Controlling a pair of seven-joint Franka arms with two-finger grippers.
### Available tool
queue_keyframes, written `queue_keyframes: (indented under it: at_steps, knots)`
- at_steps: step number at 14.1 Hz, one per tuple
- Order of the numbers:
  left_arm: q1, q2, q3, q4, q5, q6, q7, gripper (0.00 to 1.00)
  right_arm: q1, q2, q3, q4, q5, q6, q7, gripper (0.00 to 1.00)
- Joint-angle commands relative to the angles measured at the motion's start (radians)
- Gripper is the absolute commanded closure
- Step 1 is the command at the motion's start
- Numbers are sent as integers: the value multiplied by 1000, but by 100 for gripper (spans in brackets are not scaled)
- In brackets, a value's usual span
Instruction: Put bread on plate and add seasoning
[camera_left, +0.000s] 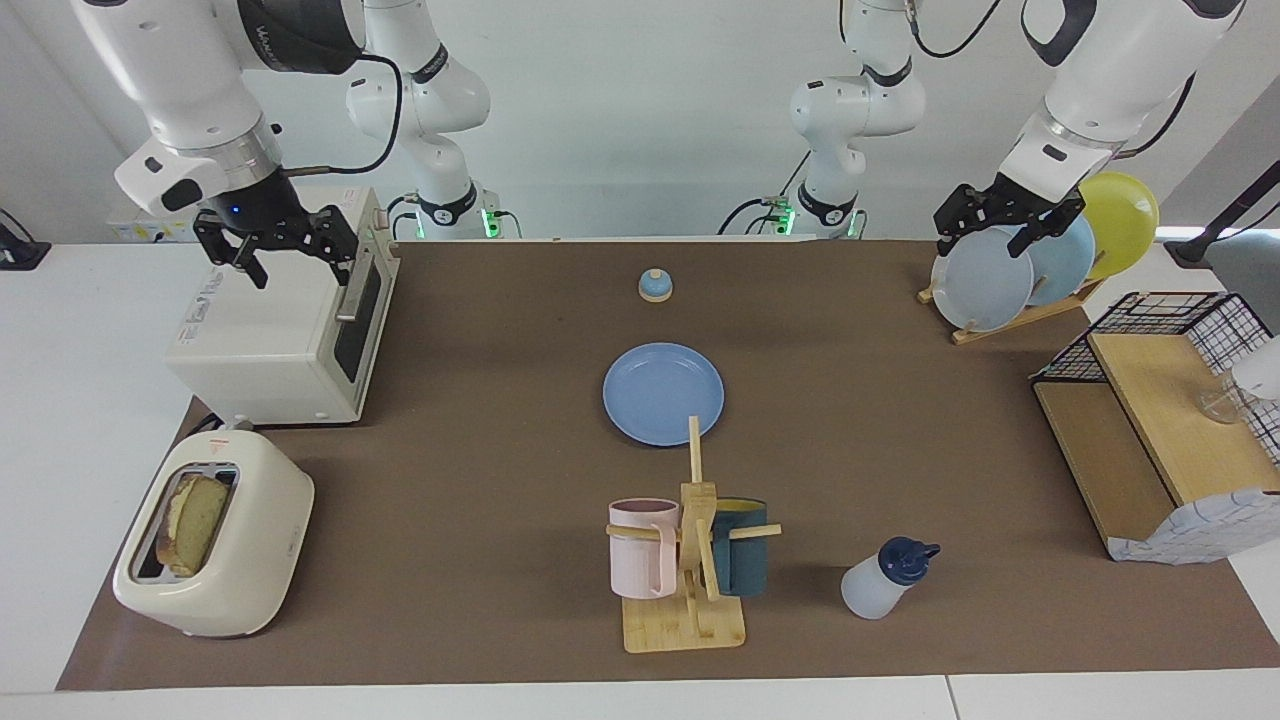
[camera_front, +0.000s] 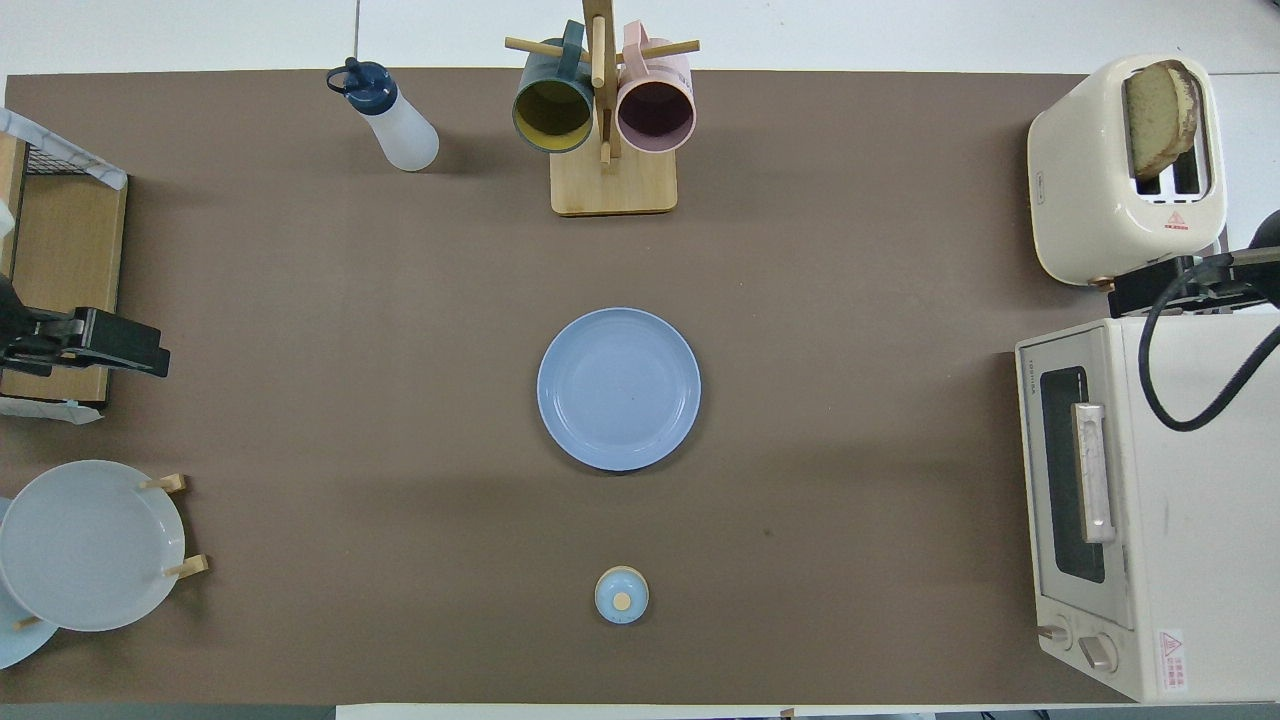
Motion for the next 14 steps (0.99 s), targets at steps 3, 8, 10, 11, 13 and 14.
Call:
queue_keyframes:
  at_steps: [3, 8, 10, 11, 13, 14]
  knots:
    - [-2, -1, 4, 1, -18, 23, -11, 0, -9, -14, 8, -14, -2, -9, 16, 0]
    - [-8, -4, 6, -25, -23, 149, -9, 0, 1, -8, 8, -11, -2, 60, 22, 0]
    - [-5, -6, 6, -33, -24, 166, -12, 0, -4, -6, 6, -11, -2, 92, 22, 0]
    - [-5, -7, 6, -36, -24, 171, -11, 0, -4, -3, 6, -11, -4, 114, 21, 0]
    - [-8, -6, 4, -34, -24, 174, -11, 0, -21, -9, 6, -78, -2, 271, 19, 0]
    - [-9, -6, 4, -36, -24, 177, -9, 0, -45, -22, 5, -151, -2, 418, 19, 0]
